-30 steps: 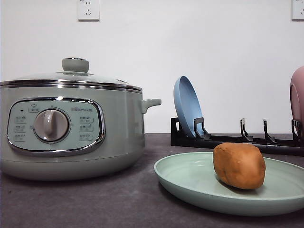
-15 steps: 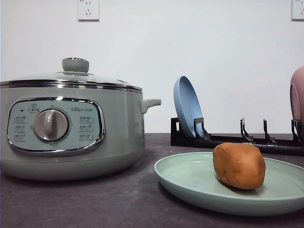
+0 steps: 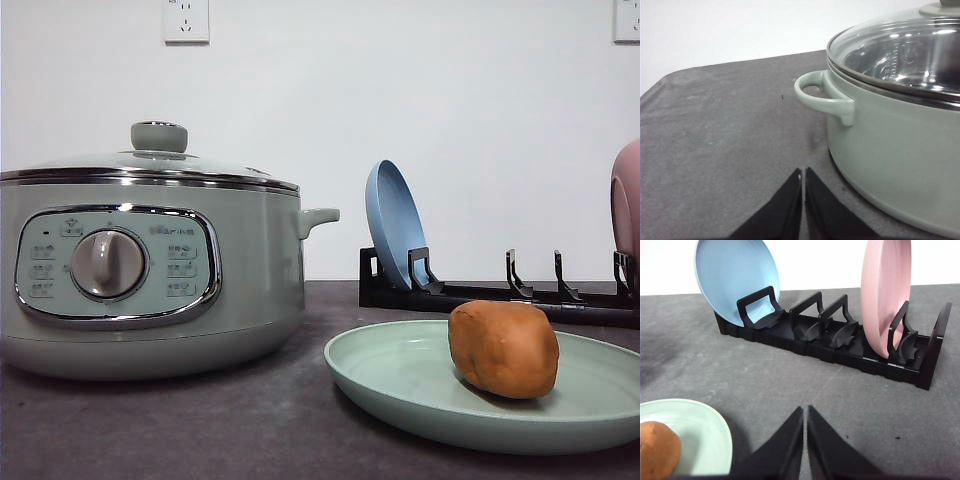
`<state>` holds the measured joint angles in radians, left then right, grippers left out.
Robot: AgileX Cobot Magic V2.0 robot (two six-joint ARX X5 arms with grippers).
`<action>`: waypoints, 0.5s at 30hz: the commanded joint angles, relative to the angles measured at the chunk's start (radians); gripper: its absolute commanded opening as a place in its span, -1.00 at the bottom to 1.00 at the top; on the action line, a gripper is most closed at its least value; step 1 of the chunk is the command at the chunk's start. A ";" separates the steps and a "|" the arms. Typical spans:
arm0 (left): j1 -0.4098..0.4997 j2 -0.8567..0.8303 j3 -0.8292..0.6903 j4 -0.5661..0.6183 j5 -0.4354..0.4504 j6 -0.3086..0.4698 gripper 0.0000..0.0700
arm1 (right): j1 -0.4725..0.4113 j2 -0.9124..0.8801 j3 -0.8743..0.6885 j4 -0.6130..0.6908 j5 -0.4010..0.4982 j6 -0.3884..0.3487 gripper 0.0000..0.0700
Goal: Transfer potato from steamer to green plate
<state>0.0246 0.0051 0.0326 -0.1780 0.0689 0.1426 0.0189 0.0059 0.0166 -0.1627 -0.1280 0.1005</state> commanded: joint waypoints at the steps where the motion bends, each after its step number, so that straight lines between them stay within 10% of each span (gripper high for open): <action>1: 0.002 -0.002 -0.021 -0.008 -0.002 -0.005 -0.99 | 0.002 -0.002 -0.005 0.006 -0.002 -0.004 -1.00; 15: 0.002 -0.002 -0.021 -0.008 -0.002 -0.005 -0.99 | 0.002 -0.002 -0.005 0.006 -0.002 -0.004 -1.00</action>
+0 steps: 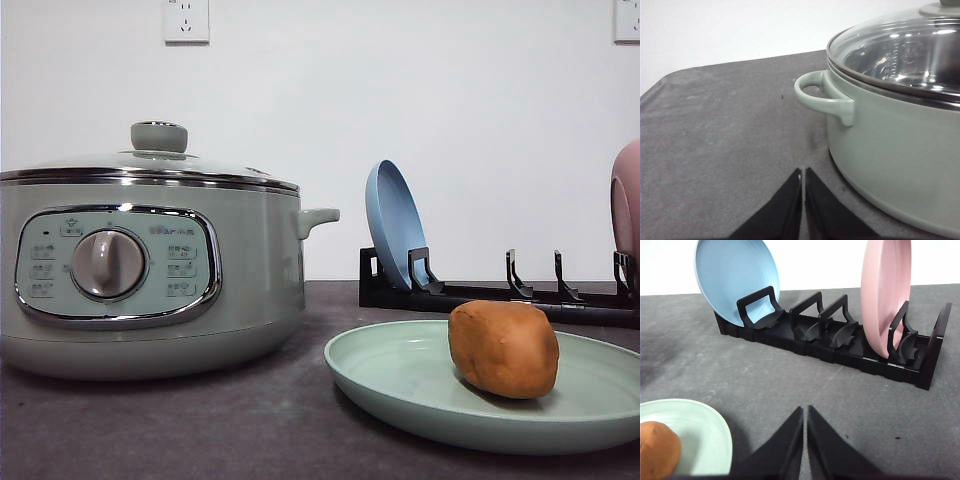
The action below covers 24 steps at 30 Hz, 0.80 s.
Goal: Transfer potato from steamer to green plate
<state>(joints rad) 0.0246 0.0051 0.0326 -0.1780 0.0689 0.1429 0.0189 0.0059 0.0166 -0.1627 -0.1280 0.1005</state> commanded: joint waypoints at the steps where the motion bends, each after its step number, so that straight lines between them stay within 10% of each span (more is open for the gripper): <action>1: 0.002 -0.002 -0.021 -0.008 -0.002 -0.006 -0.99 | 0.002 -0.002 -0.005 0.006 -0.002 -0.004 -1.00; 24: 0.002 -0.002 -0.021 -0.008 -0.002 -0.006 -0.99 | 0.002 -0.002 -0.005 0.006 -0.002 -0.004 -1.00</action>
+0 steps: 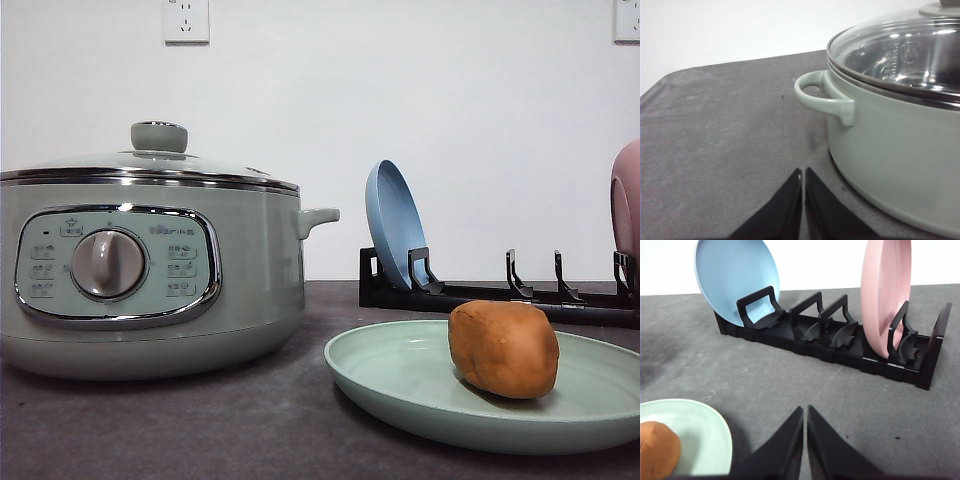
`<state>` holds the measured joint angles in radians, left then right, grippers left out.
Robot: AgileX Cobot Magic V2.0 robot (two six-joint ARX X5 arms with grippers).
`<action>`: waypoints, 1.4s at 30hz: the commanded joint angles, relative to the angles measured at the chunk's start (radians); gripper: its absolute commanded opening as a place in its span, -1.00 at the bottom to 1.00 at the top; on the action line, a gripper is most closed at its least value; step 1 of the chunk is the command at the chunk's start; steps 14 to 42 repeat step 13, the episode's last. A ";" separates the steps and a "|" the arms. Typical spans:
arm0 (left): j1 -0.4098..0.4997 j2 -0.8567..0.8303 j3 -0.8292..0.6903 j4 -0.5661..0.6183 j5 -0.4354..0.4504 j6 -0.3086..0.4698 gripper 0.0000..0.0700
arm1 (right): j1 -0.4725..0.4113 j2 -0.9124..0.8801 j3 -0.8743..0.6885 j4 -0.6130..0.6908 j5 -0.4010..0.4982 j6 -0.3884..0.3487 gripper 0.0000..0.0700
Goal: Transfer potato from steamer to green plate
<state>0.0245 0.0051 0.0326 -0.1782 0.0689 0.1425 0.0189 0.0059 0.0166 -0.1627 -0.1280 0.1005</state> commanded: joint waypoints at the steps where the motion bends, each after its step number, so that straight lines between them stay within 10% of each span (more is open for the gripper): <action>1: 0.002 -0.002 -0.021 -0.008 -0.002 -0.005 -0.99 | 0.002 -0.002 -0.005 0.006 -0.002 -0.004 -1.00; 42: 0.002 -0.002 -0.021 -0.008 -0.002 -0.005 -0.99 | 0.002 -0.002 -0.005 0.006 -0.002 -0.004 -1.00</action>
